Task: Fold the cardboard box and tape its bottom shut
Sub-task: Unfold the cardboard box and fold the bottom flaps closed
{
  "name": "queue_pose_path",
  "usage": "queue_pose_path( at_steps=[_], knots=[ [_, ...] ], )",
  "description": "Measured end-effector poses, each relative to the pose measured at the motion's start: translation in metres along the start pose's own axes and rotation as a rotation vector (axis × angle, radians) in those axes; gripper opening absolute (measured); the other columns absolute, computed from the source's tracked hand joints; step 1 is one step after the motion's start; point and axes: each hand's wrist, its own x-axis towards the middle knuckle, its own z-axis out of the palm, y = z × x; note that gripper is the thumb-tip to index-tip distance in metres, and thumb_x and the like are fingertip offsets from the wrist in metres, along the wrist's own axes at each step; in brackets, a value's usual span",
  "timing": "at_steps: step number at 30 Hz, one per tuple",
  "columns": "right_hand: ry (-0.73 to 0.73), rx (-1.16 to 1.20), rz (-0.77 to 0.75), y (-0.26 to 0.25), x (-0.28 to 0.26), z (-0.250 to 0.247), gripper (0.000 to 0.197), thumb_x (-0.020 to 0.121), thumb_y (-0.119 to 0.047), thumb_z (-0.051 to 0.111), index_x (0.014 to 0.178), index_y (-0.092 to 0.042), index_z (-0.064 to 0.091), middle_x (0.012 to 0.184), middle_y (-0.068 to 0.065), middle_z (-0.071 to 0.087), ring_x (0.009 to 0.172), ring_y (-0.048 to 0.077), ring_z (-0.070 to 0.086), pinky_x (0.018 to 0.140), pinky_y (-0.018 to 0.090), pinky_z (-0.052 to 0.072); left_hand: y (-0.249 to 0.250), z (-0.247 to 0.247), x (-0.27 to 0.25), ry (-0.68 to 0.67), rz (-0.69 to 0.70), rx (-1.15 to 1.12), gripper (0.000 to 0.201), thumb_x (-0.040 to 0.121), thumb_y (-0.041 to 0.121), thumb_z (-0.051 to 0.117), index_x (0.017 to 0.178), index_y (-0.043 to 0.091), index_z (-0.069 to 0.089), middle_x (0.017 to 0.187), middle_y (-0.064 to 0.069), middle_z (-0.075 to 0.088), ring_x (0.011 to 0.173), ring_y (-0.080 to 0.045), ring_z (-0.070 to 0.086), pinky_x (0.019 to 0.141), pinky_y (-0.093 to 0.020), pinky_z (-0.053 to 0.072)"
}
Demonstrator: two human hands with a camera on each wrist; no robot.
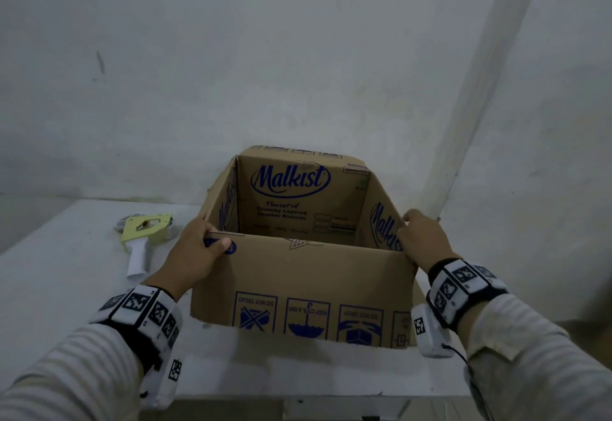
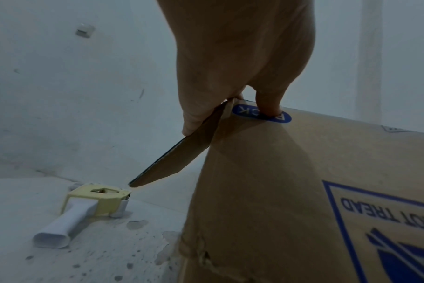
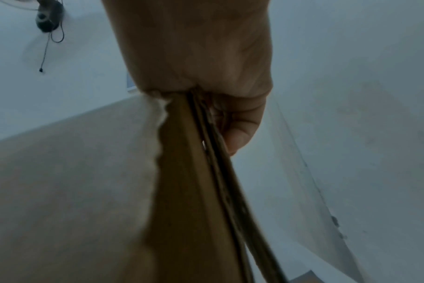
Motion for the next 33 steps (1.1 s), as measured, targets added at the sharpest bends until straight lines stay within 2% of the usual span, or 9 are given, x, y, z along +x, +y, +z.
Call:
queue_pose_path(
  at_steps=[4,8,11,16,20,26,28,31,33],
  knots=[
    [-0.098,-0.054,-0.052,-0.004,-0.001,-0.004,0.026,0.097,-0.021,0.044,0.113,-0.001,0.049,0.115,0.024,0.059,0.096,0.035,0.056,0.075,0.036,0.046,0.002,0.003,-0.005,0.017,-0.005,-0.031,0.023,0.092,0.014,0.056,0.106,-0.002,0.048,0.110,0.002,0.031,0.101,-0.009,0.031,0.082,-0.026,0.026],
    [-0.244,-0.271,-0.178,-0.023,-0.016,-0.013,0.050,0.096,-0.045,0.045,0.130,-0.009,0.048,0.128,0.019,0.047,0.113,0.034,0.050,0.087,0.035,0.043,0.003,0.004,-0.013,0.053,-0.021,-0.057,0.030,0.093,0.018,0.054,0.119,0.004,0.046,0.120,0.000,0.040,0.111,-0.020,0.044,0.086,-0.027,0.031],
    [-0.369,-0.266,-0.390,-0.055,-0.037,-0.019,0.052,0.093,-0.045,0.050,0.137,-0.016,0.047,0.135,0.012,0.049,0.118,0.028,0.050,0.091,0.032,0.043,-0.001,0.005,-0.017,0.065,-0.031,-0.078,0.037,0.093,0.021,0.055,0.126,0.010,0.045,0.122,-0.006,0.046,0.119,-0.028,0.048,0.093,-0.034,0.040],
    [-0.544,-0.271,-0.580,-0.125,-0.073,0.005,0.062,0.095,-0.039,0.051,0.149,-0.018,0.027,0.149,0.009,0.034,0.132,0.028,0.040,0.105,0.036,0.039,0.000,-0.002,-0.020,0.064,-0.078,-0.141,0.059,0.090,0.023,0.059,0.142,0.016,0.031,0.143,-0.006,0.042,0.126,-0.023,0.046,0.105,-0.038,0.039],
    [-0.446,-0.258,-0.555,-0.172,-0.078,0.054,0.052,0.096,-0.040,0.047,0.142,-0.018,0.037,0.140,0.011,0.044,0.125,0.032,0.046,0.103,0.045,0.040,-0.008,-0.007,-0.020,0.092,-0.106,-0.156,0.063,0.084,0.029,0.066,0.138,0.016,0.036,0.138,-0.006,0.045,0.124,-0.025,0.047,0.104,-0.044,0.042],
    [-0.026,-0.279,-0.672,-0.210,-0.081,0.095,0.041,0.102,-0.039,0.031,0.105,-0.010,0.060,0.106,0.010,0.064,0.101,0.030,0.057,0.082,0.040,0.044,-0.018,-0.005,-0.027,0.154,-0.246,-0.096,0.057,0.083,0.039,0.065,0.127,0.009,0.045,0.129,-0.010,0.045,0.121,-0.028,0.045,0.101,-0.039,0.041],
    [0.068,-0.270,-0.726,-0.211,-0.081,0.104,0.035,0.101,-0.036,0.036,0.094,-0.011,0.061,0.095,0.008,0.064,0.091,0.030,0.059,0.072,0.038,0.044,-0.018,-0.006,-0.028,0.106,-0.298,-0.196,0.052,0.088,0.035,0.060,0.127,0.003,0.047,0.121,-0.011,0.050,0.119,-0.029,0.049,0.092,-0.033,0.042],
    [0.154,-0.310,-0.719,-0.207,-0.083,0.115,0.023,0.086,-0.030,0.063,0.068,-0.016,0.058,0.065,0.003,0.062,0.058,0.025,0.060,0.050,0.030,0.042,-0.022,-0.009,-0.016,0.034,-0.388,-0.480,0.053,0.095,0.041,0.047,0.135,0.007,0.043,0.129,-0.008,0.054,0.115,-0.025,0.051,0.087,-0.028,0.036],
    [0.209,-0.316,-0.712,-0.206,-0.081,0.121,0.030,0.087,-0.034,0.053,0.062,-0.019,0.055,0.058,-0.001,0.059,0.050,0.021,0.056,0.045,0.028,0.039,-0.025,-0.012,-0.004,0.048,-0.447,-0.664,0.047,0.096,0.045,0.040,0.131,0.014,0.049,0.104,-0.002,0.059,0.097,-0.021,0.057,0.082,-0.028,0.038]
  ],
)
